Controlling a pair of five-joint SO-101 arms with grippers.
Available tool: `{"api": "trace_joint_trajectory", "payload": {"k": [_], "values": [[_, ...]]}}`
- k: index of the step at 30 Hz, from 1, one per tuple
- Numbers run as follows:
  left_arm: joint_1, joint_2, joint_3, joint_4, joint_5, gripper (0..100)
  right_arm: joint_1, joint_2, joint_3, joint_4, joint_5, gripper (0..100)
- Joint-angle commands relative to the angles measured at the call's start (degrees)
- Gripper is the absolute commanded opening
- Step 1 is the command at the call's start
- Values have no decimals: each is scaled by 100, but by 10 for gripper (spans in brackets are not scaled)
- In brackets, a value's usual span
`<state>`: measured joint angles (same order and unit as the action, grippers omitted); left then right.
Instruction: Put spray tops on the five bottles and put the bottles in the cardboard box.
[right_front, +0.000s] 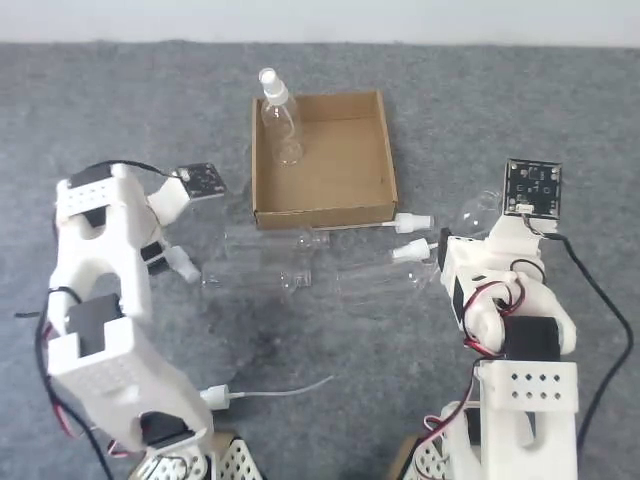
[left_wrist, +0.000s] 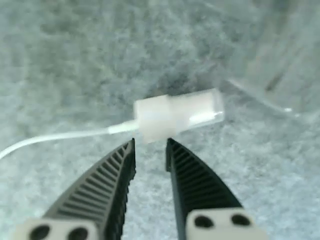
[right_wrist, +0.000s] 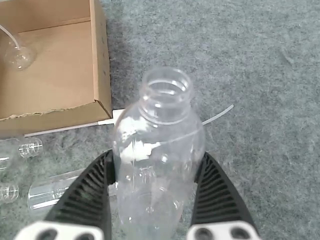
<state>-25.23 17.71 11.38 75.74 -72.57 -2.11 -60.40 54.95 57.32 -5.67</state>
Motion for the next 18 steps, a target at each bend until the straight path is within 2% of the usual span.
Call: {"api": "trace_joint_trajectory", "payload": {"k": [1, 3, 12, 18], "values": [[-53, -123, -532, 70, 97, 209, 31, -207, -97, -180, -9, 7], [-53, -123, -646, 70, -70, 255, 31, -207, -97, -180, -9, 7], [-9, -114, -919, 378, -1978, 258, 31, -207, -97, -198, -9, 8], [316, -53, -919, 352, -2330, 258, 31, -207, -97, -198, -9, 8]]}}
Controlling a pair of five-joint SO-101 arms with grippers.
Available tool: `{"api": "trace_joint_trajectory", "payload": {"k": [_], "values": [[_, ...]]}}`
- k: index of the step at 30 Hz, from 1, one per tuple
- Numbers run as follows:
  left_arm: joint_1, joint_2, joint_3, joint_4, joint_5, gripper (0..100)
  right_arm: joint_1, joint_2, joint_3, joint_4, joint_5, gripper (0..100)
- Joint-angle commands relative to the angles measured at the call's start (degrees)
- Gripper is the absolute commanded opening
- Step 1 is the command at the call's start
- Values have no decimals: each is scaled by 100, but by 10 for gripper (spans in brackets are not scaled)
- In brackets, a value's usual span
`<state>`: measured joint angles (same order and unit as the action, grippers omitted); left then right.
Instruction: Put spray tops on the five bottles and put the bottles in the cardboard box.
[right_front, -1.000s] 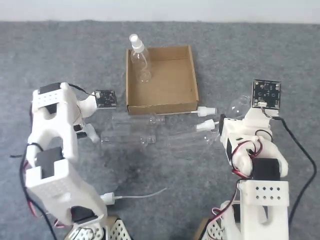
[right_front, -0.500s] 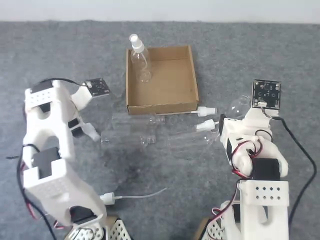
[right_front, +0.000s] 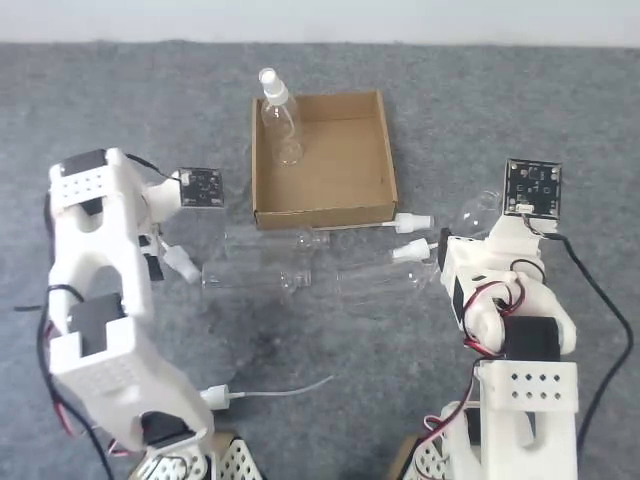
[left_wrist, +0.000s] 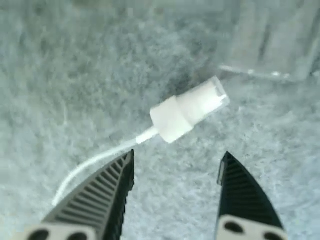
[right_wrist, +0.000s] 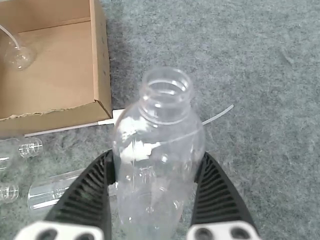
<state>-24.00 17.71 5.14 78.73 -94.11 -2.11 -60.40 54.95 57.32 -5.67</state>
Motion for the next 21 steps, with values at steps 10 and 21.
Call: {"api": "trace_joint_trajectory", "payload": {"k": [10, 21], "values": [[580, 273, -207, -132, -457, 258, 57, -207, -97, -198, -9, 9], [589, 844, -215, -457, -413, 160, 57, -207, -97, -198, -9, 9]]}}
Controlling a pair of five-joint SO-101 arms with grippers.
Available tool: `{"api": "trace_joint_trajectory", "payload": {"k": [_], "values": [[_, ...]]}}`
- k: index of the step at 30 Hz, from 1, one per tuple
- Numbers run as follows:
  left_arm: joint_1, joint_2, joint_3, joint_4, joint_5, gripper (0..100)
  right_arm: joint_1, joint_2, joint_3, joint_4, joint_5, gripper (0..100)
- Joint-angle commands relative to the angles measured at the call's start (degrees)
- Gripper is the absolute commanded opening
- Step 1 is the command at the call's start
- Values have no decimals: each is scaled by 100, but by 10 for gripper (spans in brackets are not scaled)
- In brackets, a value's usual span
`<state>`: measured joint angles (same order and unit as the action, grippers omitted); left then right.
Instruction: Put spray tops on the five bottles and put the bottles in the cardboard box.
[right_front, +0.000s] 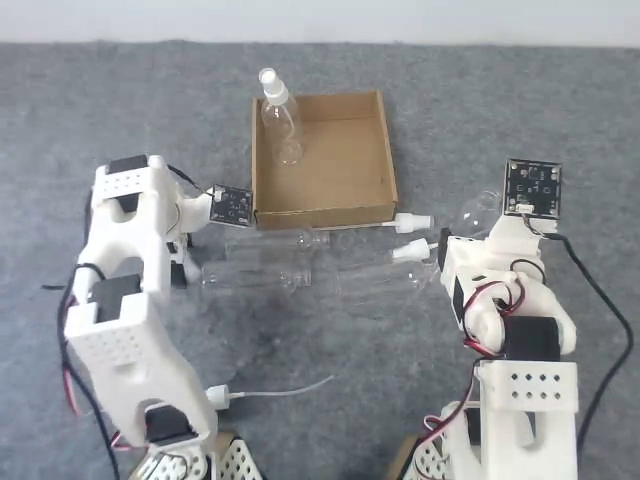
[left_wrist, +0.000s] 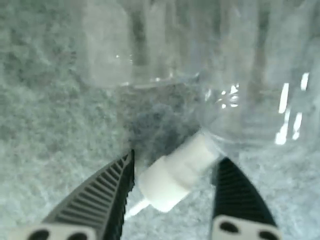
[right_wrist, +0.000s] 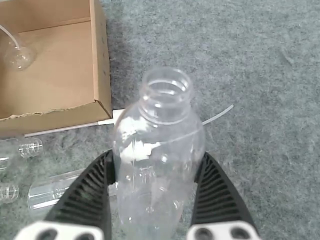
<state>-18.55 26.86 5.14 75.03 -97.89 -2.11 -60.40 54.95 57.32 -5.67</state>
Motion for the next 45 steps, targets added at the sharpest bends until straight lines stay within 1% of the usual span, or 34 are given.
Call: {"api": "trace_joint_trajectory", "payload": {"k": [1, 7, 12, 18, 24, 28, 33, 36, 39, 45], "values": [[44, -70, -224, -79, 26, 143, 57, -207, -97, -198, -9, 9], [44, -79, -224, -70, 835, 77, 57, -207, -97, -198, -9, 9], [0, -211, -215, -26, 1503, 66, 48, -215, -97, -189, -9, 8], [-105, -747, -215, 853, 1952, 66, 40, -215, -97, -180, -9, 8], [-554, -888, -189, 985, 2418, 70, 40, -215, -97, -171, -9, 8], [-879, -879, -171, 993, 2462, 79, 31, -215, -97, -171, -9, 8], [-1029, -879, 101, 958, 2462, 176, 31, -215, -97, -171, -9, 8], [-1002, -879, 224, 949, 2453, 211, 31, -215, -97, -171, -9, 8], [-993, -879, 207, 949, 2435, 217, 48, -215, -97, -171, -9, 8], [-862, -844, 233, 571, 2453, 216, 57, -215, -97, -171, -9, 8]]}}
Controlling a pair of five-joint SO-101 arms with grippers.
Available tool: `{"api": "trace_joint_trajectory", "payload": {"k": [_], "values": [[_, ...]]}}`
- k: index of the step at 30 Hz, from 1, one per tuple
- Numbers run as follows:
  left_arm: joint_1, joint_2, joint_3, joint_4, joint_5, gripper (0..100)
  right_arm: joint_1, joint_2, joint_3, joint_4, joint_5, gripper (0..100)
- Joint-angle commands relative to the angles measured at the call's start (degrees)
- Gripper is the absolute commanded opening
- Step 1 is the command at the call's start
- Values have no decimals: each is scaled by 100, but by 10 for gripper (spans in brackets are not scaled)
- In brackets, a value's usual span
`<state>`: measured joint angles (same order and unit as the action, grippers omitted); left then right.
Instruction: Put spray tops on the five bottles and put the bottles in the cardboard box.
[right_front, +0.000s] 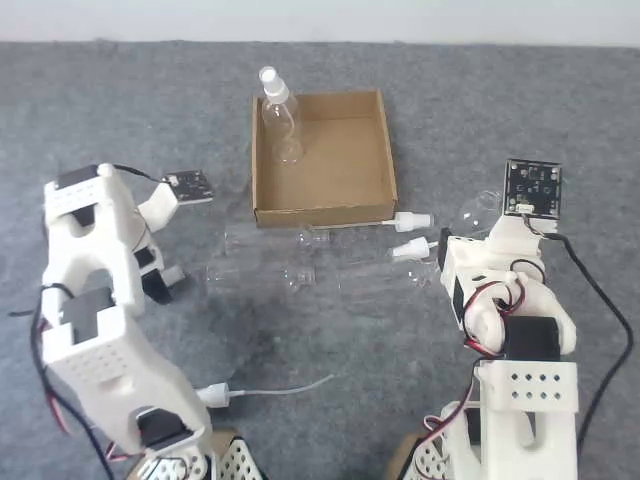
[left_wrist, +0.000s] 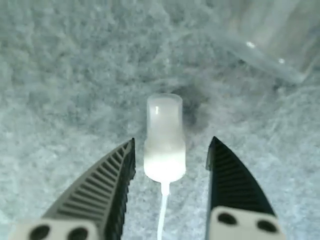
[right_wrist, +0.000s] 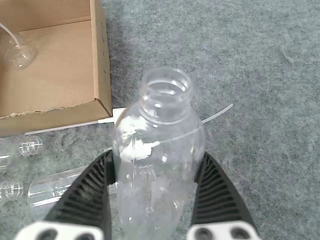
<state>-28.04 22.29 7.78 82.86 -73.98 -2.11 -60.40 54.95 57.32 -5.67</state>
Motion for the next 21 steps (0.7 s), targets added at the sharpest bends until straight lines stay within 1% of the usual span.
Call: {"api": "trace_joint_trajectory", "payload": {"k": [1, 7, 10, 14, 17, 21], "values": [[132, -343, -40, -211, 62, 215, 57, -215, -97, -171, -9, 8], [334, 176, -84, -299, 62, 205, 57, -215, -97, -171, -9, 8], [360, 316, -84, -448, 70, 144, 57, -215, -97, -171, -9, 8], [378, 308, -84, -378, 70, 89, 40, -215, -97, -171, -9, 8], [378, 308, -119, -211, 70, 70, 31, -215, -97, -171, -9, 8], [360, 308, -479, 440, 70, 32, 31, -215, -97, -171, -9, 8]]}}
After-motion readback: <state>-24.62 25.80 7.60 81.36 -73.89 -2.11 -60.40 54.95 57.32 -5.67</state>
